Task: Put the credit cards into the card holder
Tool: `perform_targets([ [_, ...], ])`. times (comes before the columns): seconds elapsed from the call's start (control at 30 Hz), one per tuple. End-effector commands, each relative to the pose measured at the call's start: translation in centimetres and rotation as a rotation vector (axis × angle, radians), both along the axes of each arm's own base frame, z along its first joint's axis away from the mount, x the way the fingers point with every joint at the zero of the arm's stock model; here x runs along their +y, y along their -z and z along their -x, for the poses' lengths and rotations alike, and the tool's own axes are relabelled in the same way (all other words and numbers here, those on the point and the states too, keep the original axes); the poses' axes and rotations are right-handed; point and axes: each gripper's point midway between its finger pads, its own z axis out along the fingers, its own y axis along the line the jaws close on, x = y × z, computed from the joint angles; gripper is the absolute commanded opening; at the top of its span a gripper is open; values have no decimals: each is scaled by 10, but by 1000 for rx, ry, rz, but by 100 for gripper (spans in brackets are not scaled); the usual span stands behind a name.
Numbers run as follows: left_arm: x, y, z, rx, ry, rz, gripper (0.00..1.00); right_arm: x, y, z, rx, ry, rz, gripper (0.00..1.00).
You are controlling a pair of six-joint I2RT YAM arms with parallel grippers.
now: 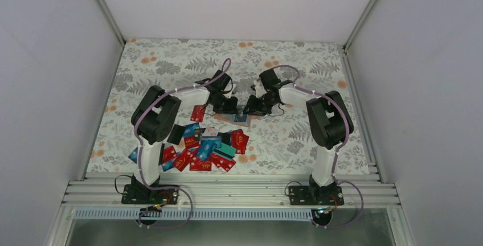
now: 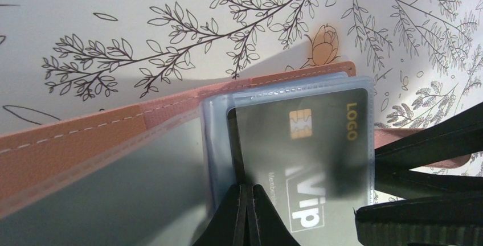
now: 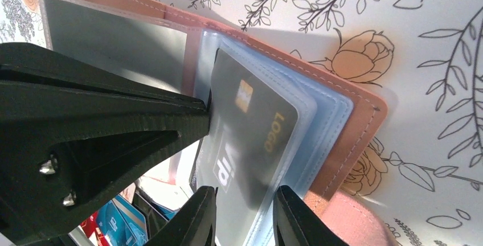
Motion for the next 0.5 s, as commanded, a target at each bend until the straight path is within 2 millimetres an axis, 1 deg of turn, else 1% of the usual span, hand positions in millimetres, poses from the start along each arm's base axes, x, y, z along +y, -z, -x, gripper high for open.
perform_targets([
  [0.0, 6, 28, 15, 56, 6, -60, 2, 6, -13, -6, -41, -11, 14, 28],
  [0.17, 5, 28, 15, 55, 7, -60, 3, 4, -15, -4, -40, -12, 25, 28],
  [0.47, 5, 27, 15, 55, 7, -59, 2, 13, -17, -4, -40, -27, 20, 28],
])
